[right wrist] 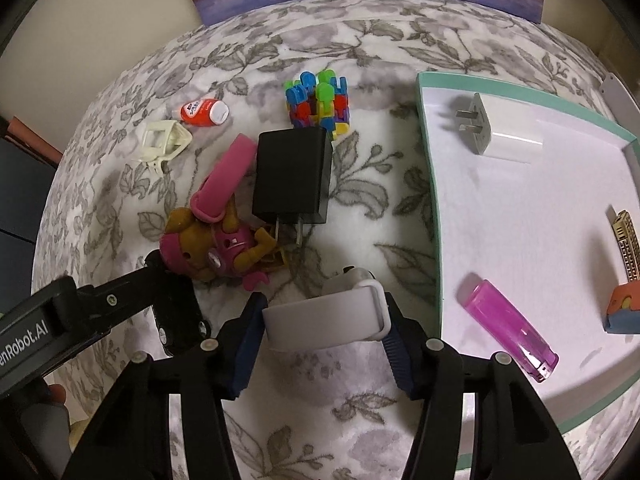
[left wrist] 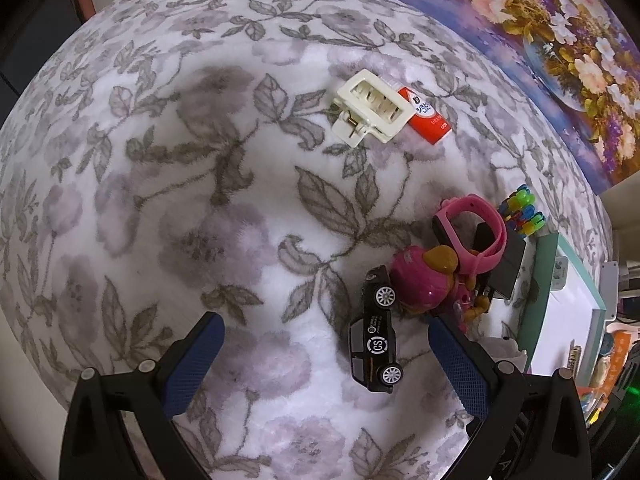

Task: Organize rigid objects
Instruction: 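Grasp the white watch band with the right gripper while the left gripper grasps the black toy car, then carry the white band and black car over the tray and open both grippers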

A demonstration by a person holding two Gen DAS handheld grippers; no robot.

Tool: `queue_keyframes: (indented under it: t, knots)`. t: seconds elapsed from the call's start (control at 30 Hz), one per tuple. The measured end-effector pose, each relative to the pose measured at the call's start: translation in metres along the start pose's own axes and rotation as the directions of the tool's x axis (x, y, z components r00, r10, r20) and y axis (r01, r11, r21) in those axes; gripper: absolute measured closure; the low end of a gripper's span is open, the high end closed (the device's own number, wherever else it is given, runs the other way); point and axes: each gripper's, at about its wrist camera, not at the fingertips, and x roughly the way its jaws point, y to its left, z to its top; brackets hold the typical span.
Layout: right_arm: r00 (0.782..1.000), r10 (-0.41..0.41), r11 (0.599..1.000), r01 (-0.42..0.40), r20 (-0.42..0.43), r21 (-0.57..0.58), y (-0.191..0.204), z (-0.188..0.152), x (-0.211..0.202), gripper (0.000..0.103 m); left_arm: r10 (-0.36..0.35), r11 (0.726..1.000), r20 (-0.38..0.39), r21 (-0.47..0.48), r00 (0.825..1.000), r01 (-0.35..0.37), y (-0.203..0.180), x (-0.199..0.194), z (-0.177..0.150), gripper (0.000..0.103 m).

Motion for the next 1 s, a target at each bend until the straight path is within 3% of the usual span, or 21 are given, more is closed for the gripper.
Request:
queue_keyframes:
  t: [0.17, 0.47, 0.6, 0.67, 0.8, 1.0]
  knots:
    - [1.0, -0.002, 1.0, 0.002, -0.006, 0.008, -0.002, 0.0, 0.0, 0.046, -0.005, 1.0, -0.012, 0.012, 1.0, 0.005, -0.004, 0.004, -0.003, 0.003]
    - [1.0, -0.009, 1.0, 0.009, -0.009, -0.004, -0.004, -0.001, 0.001, 0.045, -0.019, 0.999, -0.043, 0.026, 0.999, 0.02, -0.012, 0.017, -0.01, 0.027]
    - [1.0, -0.01, 1.0, 0.01, -0.01, -0.005, -0.002, -0.001, 0.002, 0.045, -0.023, 1.0, -0.048, 0.015, 0.999, 0.024, -0.01, 0.02, -0.014, 0.03]
    - [1.0, -0.008, 1.0, 0.008, -0.011, -0.003, -0.002, -0.001, 0.001, 0.045, -0.01, 1.0, -0.043, 0.018, 0.999, 0.011, -0.009, 0.019, -0.013, 0.04]
    - [1.0, -0.006, 1.0, 0.006, -0.012, -0.003, -0.003, -0.002, 0.001, 0.045, -0.004, 1.0, -0.037, 0.024, 0.999, 0.004, -0.007, 0.018, -0.013, 0.043]
    - [1.0, 0.0, 1.0, 0.0, -0.015, -0.002, -0.005, -0.002, 0.001, 0.045, -0.064, 0.998, -0.041, 0.027, 0.997, 0.065, -0.009, 0.018, -0.014, 0.072]
